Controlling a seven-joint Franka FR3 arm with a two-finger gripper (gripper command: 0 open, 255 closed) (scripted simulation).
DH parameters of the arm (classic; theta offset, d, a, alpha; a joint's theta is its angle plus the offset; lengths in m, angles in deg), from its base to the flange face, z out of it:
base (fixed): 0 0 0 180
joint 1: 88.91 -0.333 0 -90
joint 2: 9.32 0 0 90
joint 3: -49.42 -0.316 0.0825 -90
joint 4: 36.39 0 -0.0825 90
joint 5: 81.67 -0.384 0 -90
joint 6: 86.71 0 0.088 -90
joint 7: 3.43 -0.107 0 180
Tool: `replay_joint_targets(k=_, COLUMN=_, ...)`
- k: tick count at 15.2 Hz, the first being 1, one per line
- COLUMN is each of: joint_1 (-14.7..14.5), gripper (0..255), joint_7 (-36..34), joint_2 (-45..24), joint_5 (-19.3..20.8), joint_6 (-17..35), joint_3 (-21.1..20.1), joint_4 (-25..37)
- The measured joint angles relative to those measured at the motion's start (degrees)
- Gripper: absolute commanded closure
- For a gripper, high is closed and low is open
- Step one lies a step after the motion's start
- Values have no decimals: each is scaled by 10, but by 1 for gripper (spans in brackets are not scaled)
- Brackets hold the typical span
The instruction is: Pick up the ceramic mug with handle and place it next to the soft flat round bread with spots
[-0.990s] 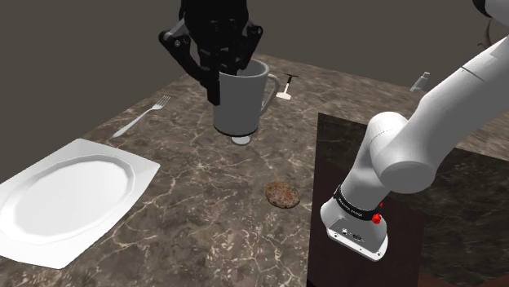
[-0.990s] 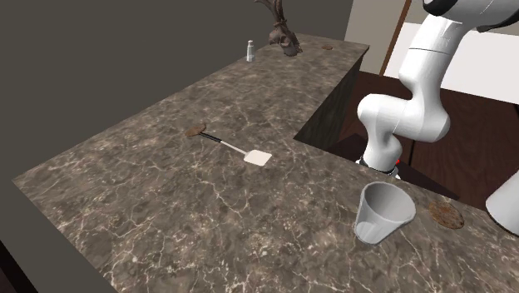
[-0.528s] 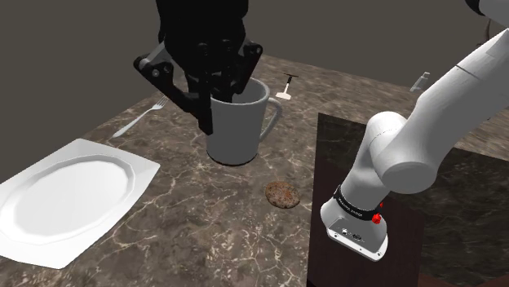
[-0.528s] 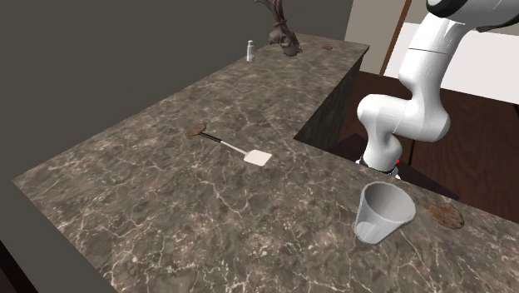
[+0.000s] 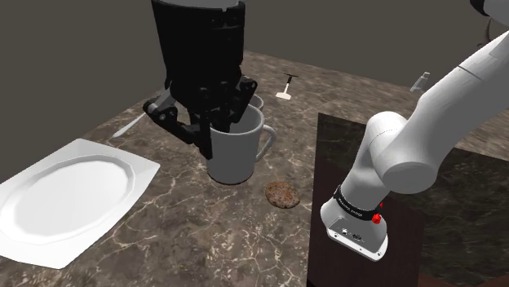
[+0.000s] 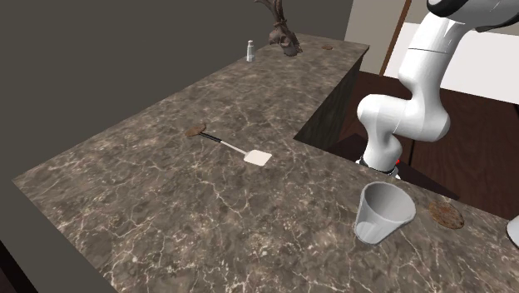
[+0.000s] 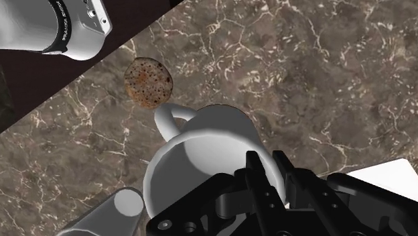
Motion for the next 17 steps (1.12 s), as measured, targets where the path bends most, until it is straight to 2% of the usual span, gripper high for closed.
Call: replay_joint_targets(k=17, joint_1=-6, gripper=255, joint_7=1, joint_2=0, joint_5=-8, joint_6=133, joint_3=-14, joint_4=-133)
